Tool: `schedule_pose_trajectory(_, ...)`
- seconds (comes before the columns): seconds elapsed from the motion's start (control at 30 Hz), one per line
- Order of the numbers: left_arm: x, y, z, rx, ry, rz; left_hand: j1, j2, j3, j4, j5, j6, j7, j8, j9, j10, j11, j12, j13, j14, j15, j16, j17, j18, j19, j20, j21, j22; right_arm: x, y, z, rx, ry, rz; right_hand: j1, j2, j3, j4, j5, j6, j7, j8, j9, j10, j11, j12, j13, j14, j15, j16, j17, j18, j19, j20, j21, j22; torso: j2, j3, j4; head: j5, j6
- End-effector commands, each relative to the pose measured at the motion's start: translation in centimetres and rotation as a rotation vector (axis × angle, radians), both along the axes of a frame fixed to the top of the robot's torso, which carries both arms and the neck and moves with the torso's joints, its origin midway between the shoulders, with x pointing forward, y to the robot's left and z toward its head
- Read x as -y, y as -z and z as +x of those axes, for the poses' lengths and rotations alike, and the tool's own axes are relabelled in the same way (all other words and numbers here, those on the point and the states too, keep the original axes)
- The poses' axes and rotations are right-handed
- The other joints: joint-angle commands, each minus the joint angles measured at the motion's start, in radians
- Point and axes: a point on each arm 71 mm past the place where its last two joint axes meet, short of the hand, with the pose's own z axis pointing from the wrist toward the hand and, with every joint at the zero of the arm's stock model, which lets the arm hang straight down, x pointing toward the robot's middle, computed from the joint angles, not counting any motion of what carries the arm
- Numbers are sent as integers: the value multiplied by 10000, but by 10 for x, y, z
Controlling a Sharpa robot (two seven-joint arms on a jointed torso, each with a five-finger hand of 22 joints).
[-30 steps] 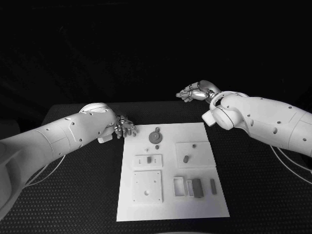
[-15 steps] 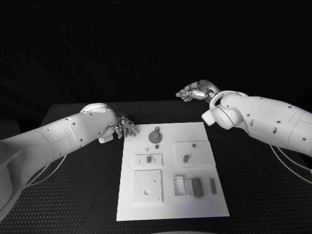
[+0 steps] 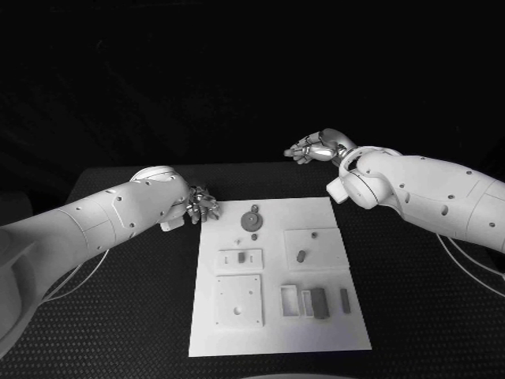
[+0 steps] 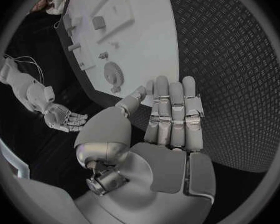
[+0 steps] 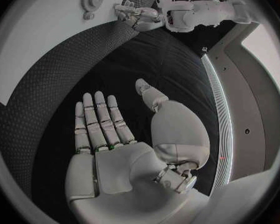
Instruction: Assemble the parts on the task board
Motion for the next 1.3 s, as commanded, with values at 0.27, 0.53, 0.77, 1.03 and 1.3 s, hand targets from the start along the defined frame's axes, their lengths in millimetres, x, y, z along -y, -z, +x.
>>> schedule_pose_trajectory(0.27,-1,1,0,-18,-189,-227,509,293,492,-75,252,371,-137,299,96,363,-117,12,144,295,-80,93,101,-59,278,-66,58,158,-2,0,0,-30,-187,9,19,-50,7,77,-3,-101,407,49,-13,80,27,-75,15,8,43,-34,-20,-134,11,-7,-21,24,-4,-1,-1,6,-9)
schedule_pose_trajectory(0.53,-15,0,-5,-182,-1010,-1300,650,301,560,-106,-14,492,-212,419,157,568,-194,50,249,466,-146,200,194,-52,416,-129,152,323,1,1,0,-24,-133,-3,15,-52,6,80,-3,-103,407,51,-13,87,27,-87,15,8,44,-36,-25,-133,19,-8,-23,31,-16,8,9,-7,1)
schedule_pose_trajectory(0.77,-24,-6,-34,-705,-2152,-2805,652,270,522,-48,-28,598,-266,501,193,724,-251,89,321,590,-188,270,255,-45,522,-171,214,427,7,0,0,-20,-26,-30,8,-54,3,86,-3,-104,407,54,-14,94,26,-100,16,9,45,-38,-32,-131,26,-8,-27,38,-40,18,40,-31,11)
schedule_pose_trajectory(1.03,-24,-17,-70,-678,-2413,-3160,582,234,459,-52,-51,681,-309,554,210,814,-290,112,365,620,-202,302,293,-43,542,-189,230,486,10,0,-1,-32,14,-41,9,-63,3,85,-3,-106,404,56,-15,99,24,-111,16,9,45,-39,-37,-130,30,-9,-31,43,-92,35,114,-10,-40)
schedule_pose_trajectory(1.3,-16,-6,-97,-453,-2214,-2624,588,165,454,-70,-55,751,-346,589,213,903,-329,130,402,685,-229,345,330,-26,609,-217,265,542,11,1,-1,-69,16,-27,10,-66,4,87,-3,-107,397,58,-16,103,17,-125,15,1,47,-45,-45,-129,35,-10,-37,49,-131,37,157,-42,-158)
